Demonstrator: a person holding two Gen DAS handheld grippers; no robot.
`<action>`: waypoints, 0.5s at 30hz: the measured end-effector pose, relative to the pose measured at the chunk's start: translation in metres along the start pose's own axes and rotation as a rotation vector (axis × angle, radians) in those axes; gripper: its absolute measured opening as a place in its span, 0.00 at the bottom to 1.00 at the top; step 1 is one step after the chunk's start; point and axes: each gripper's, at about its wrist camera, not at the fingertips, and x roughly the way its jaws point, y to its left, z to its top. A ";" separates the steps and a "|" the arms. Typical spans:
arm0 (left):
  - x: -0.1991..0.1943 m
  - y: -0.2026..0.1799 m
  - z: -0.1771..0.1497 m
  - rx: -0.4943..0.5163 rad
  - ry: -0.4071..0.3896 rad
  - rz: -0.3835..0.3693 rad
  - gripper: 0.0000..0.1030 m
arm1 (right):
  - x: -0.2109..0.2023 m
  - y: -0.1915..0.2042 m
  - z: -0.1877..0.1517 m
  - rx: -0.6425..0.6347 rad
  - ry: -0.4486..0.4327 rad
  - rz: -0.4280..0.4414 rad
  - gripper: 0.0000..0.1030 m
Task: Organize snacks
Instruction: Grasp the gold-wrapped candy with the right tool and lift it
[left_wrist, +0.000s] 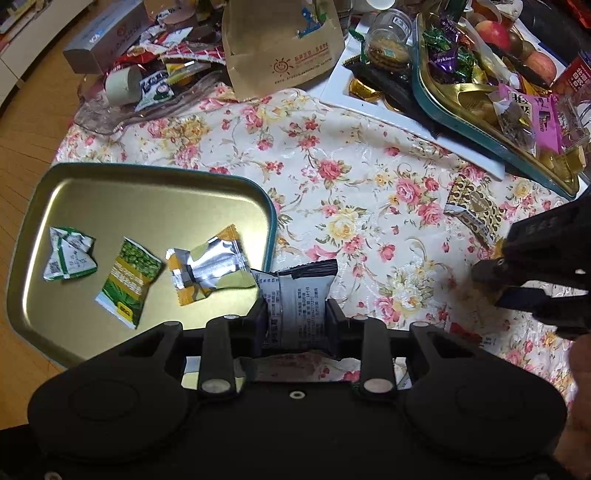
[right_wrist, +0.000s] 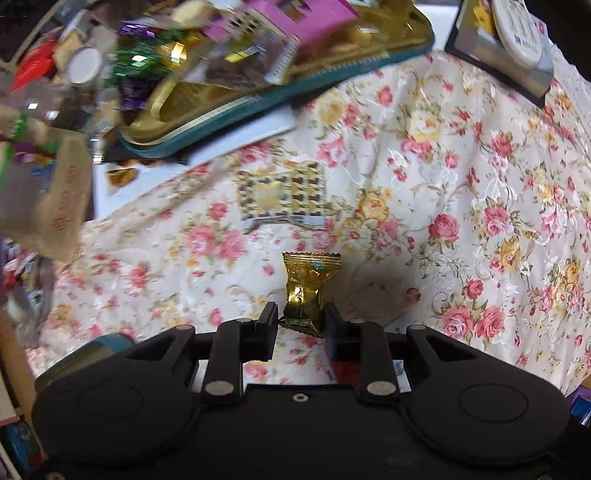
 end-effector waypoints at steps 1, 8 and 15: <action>-0.004 0.001 0.000 0.007 -0.006 0.004 0.40 | -0.009 0.002 -0.002 -0.013 -0.005 0.018 0.26; -0.034 0.014 0.009 0.032 -0.012 0.001 0.40 | -0.071 0.023 -0.031 -0.157 -0.074 0.072 0.27; -0.055 0.048 0.016 0.002 -0.014 0.051 0.40 | -0.095 0.028 -0.057 -0.255 -0.081 0.071 0.27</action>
